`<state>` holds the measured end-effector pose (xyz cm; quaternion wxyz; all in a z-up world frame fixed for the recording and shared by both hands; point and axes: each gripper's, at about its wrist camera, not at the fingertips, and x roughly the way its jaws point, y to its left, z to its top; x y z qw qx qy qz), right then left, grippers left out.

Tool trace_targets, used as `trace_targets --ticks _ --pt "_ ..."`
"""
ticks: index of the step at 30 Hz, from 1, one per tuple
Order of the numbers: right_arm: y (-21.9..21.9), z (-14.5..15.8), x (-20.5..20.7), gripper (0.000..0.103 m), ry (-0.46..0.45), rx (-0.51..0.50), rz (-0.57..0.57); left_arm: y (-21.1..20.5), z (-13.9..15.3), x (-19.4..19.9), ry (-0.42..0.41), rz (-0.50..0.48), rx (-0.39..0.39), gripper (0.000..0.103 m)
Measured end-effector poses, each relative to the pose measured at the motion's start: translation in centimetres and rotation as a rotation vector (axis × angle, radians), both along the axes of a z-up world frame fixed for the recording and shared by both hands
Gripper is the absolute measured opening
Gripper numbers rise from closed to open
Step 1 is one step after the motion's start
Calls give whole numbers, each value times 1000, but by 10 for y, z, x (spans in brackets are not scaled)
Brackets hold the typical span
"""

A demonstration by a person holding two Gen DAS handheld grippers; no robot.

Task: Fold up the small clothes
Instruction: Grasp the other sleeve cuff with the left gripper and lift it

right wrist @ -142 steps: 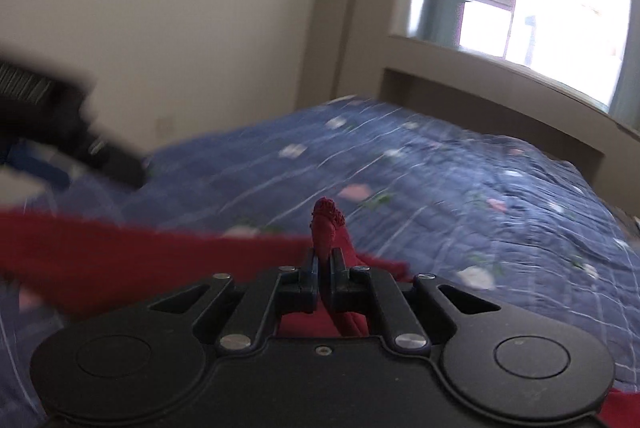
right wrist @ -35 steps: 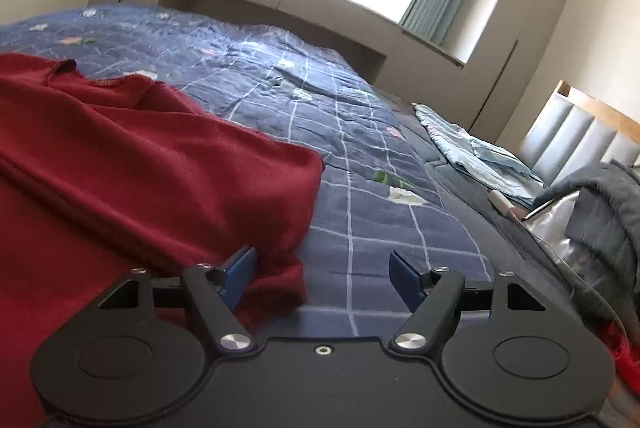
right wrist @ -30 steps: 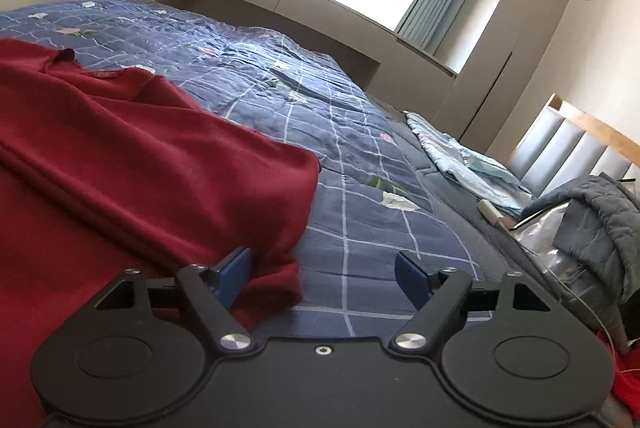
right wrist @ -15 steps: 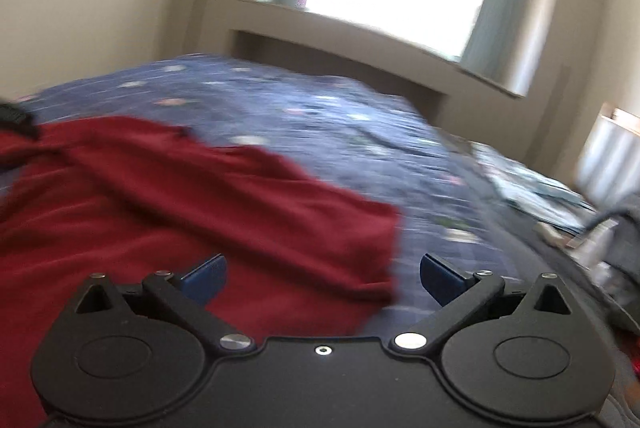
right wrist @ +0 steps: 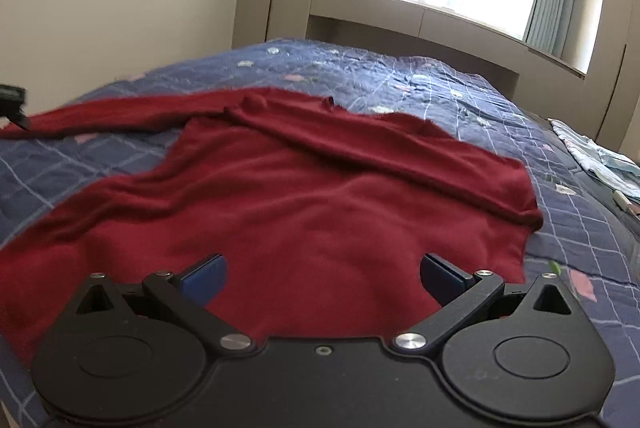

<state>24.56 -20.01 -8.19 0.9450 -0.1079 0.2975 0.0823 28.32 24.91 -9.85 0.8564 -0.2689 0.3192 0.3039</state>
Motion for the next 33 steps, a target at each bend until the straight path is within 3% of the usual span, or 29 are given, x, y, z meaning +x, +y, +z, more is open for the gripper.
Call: trace_targets --ticks 3,5,7,8,10,11,13,15,17,22,27,30,33 --pt "6 -9 0 102 5 -57 6 11 0 0 -40 44 5 102" --pt "7 -13 2 102 11 -81 11 18 1 3 -58 89 -3 95" --pt "6 -14 1 102 16 -79 6 25 1 4 -78 131 -13 78" --pt "5 -15 2 102 19 -74 1 28 1 4 -83 147 -19 75" --pt "4 -16 3 102 28 -69 -7 36 -1 4 -90 182 -32 52" --pt "4 -17 4 102 32 -67 -9 40 -2 6 -91 199 -37 46" --pt "3 -18 4 102 34 -68 -10 48 -7 9 -87 219 -42 16" --pt "3 -18 4 102 31 -72 -7 55 -8 6 -121 216 -58 6" --pt "3 -16 4 102 24 -74 -5 55 -3 2 -185 196 -46 5" --pt "-1 -7 6 102 -13 -44 -15 37 25 9 -309 5 85 4" --pt "-22 8 15 102 -30 98 -80 -11 60 26 -402 -293 230 4" --pt "-37 14 23 100 -25 180 -121 -53 67 39 -400 -521 280 4" --pt "-49 16 28 95 -16 230 -165 -97 60 47 -377 -715 277 4"
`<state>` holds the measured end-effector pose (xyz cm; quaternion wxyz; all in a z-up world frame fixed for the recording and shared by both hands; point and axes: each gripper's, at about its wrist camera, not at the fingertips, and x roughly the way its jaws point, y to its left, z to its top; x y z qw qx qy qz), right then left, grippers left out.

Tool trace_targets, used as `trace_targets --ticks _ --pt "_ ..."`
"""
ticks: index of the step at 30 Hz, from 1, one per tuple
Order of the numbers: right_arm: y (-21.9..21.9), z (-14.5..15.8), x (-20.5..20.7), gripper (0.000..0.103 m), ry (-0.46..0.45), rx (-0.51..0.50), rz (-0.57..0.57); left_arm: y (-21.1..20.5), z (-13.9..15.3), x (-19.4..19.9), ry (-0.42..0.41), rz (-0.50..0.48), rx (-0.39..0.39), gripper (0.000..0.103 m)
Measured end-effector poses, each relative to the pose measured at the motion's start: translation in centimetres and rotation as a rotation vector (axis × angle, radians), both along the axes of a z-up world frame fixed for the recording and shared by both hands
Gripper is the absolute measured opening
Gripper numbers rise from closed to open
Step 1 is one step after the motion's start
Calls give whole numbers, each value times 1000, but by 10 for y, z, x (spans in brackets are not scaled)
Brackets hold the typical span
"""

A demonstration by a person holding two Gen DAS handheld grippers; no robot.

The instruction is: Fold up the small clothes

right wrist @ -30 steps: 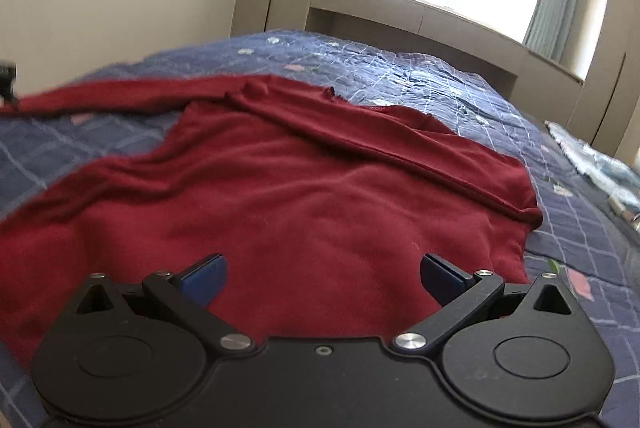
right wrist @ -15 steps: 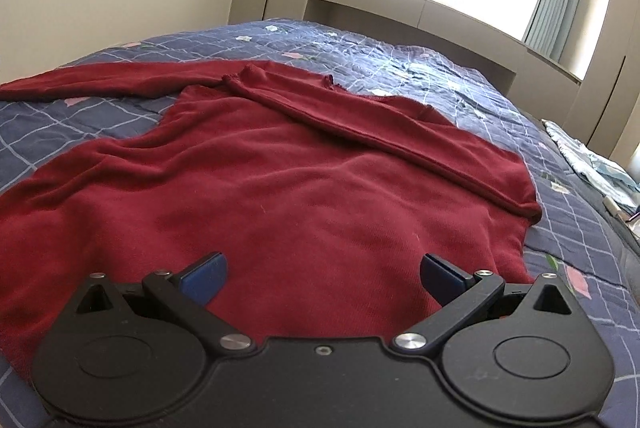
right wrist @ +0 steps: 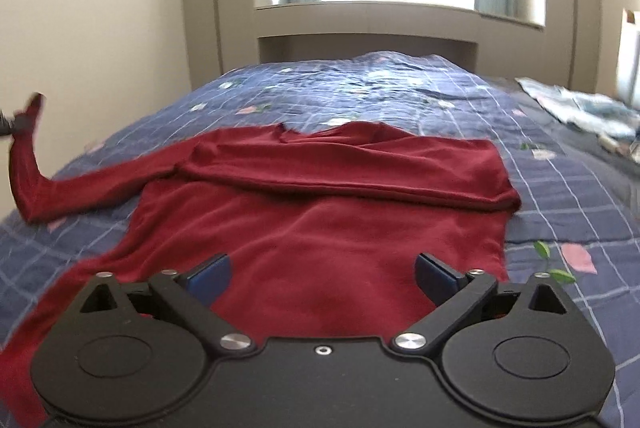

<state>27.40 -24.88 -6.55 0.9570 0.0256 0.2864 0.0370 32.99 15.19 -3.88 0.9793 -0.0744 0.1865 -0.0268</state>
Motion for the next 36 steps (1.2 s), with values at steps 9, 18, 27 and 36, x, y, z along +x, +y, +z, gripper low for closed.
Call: trace_targets --ticks 9,18,27,36 --pt "-21 -10 1 86 44 88 -41 -106 -45 -15 143 -326 127 4" --pt "-4 -17 28 71 116 196 104 -117 -74 -17 305 -350 54 22" --pt "41 -25 84 51 221 310 299 -94 -56 -38 274 -314 0 76" --pt "82 -31 109 22 256 328 417 -47 -39 -54 229 -108 4 91"
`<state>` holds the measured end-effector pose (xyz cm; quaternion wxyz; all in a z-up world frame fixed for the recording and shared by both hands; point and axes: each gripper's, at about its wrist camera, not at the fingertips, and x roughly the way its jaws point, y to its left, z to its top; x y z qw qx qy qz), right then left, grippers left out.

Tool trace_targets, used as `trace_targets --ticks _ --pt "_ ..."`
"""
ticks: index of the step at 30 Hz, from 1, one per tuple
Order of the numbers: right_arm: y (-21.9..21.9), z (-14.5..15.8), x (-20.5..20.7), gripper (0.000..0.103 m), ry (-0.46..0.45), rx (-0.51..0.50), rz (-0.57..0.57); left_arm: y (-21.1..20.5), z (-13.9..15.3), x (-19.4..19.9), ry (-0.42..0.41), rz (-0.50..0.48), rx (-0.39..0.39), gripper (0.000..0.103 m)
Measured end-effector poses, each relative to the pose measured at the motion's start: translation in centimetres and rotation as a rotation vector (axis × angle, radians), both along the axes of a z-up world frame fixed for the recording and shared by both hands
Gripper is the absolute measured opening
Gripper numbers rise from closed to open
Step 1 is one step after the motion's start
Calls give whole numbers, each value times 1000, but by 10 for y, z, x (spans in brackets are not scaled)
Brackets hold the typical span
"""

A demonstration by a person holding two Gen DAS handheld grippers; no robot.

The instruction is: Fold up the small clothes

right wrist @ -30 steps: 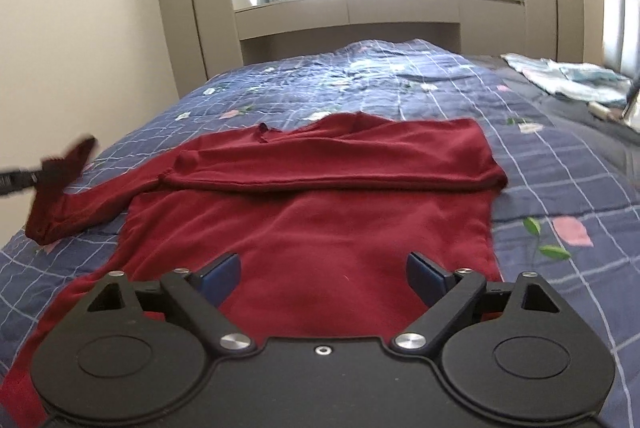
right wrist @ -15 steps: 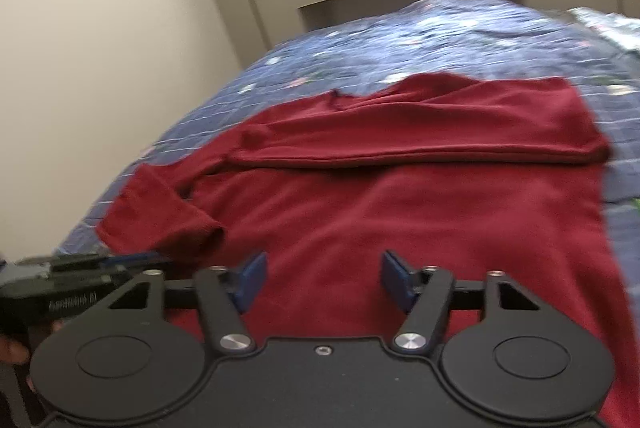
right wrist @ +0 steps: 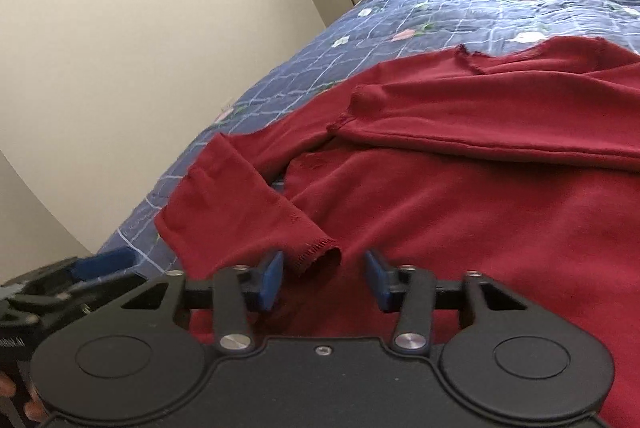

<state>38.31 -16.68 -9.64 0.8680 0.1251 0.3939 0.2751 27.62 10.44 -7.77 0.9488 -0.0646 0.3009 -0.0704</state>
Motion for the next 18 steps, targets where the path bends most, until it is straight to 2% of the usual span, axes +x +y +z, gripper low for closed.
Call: trace_targets --ticks 1,4,6,10,13,15,18 --pt "4 1 1 6 -3 -17 6 5 0 0 1 16 12 91" --pt "8 15 5 4 -29 -11 33 17 1 0 4 50 23 91" --pt "7 40 12 4 -67 11 58 22 1 2 3 66 34 91" --pt "9 114 43 3 -160 64 106 23 4 10 -15 82 50 91" --pt "16 182 74 3 -230 110 141 18 8 25 -27 114 44 91" --pt "24 225 91 3 -274 117 164 12 10 39 -32 135 43 91" --pt "31 274 114 3 -317 105 160 1 11 67 -35 163 52 91"
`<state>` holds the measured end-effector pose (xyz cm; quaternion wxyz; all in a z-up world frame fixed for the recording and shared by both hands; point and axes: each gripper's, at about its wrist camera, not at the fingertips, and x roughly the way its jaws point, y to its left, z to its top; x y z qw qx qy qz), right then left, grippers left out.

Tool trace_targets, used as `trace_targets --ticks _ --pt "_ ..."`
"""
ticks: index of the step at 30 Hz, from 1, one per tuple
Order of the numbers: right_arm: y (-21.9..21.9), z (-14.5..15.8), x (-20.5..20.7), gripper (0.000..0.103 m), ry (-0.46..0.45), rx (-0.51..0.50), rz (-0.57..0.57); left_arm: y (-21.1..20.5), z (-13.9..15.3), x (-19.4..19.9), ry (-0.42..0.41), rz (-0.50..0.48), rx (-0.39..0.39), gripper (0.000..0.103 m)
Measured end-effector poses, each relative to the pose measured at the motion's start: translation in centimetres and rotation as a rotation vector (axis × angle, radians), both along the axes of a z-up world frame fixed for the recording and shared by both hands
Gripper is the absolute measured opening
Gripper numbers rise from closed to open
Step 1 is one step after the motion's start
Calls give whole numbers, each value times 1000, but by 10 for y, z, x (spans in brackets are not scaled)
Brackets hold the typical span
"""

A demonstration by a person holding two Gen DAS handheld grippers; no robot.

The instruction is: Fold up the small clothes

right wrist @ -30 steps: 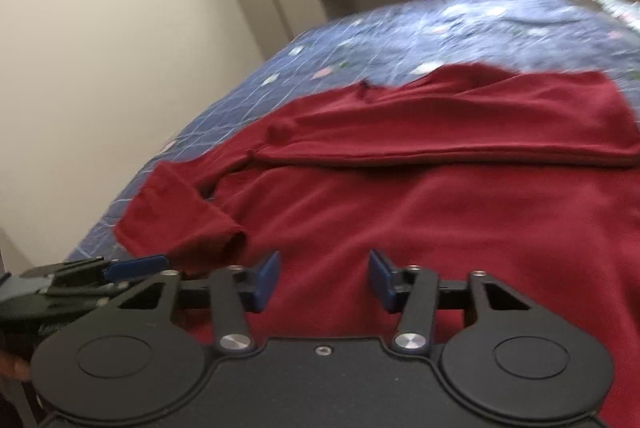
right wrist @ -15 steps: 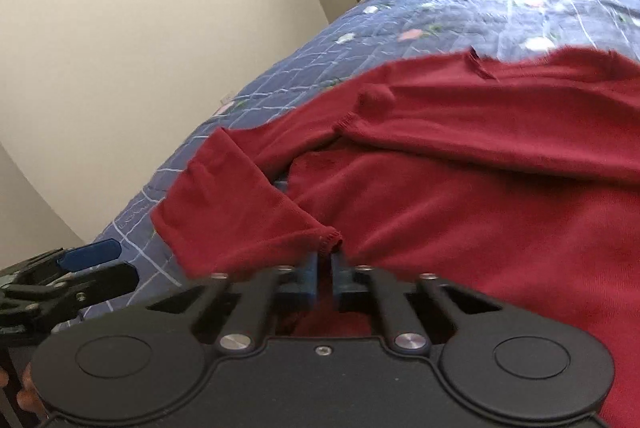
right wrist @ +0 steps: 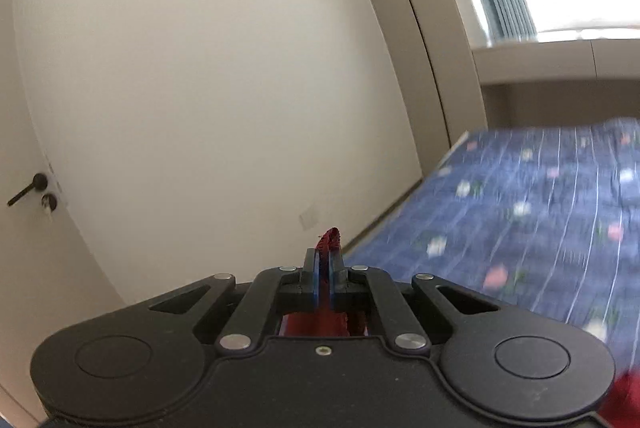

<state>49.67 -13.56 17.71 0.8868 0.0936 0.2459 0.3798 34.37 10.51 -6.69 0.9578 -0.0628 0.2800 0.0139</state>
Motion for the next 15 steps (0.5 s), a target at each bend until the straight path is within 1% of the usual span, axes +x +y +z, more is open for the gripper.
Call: trace_targets --ticks 3,5,8,9,10,11,12,13,14,15 --pt "3 27 16 3 -18 -6 -14 -11 -4 30 5 24 3 90" --pt "2 36 23 3 -24 -7 -19 -16 -7 45 10 22 -13 88" --pt "0 42 34 3 -31 -25 -30 -24 -13 66 29 13 -53 81" --pt "-1 42 32 3 -33 -28 -33 -27 -16 73 36 13 -57 73" --pt "-4 41 34 3 -33 -30 -36 -29 -18 77 41 15 -55 60" --pt "-8 40 35 3 -33 -31 -42 -31 -21 82 49 14 -51 51" --pt "-13 38 36 3 -34 -31 -50 -33 -23 86 60 4 -44 29" --pt "-19 35 37 3 -34 -30 -59 -35 -24 89 66 0 -30 12" --pt "-27 33 38 3 -32 -29 -70 -37 -24 90 64 2 -6 9" --pt "-36 29 39 3 -34 -19 -93 -41 -23 92 55 2 37 7"
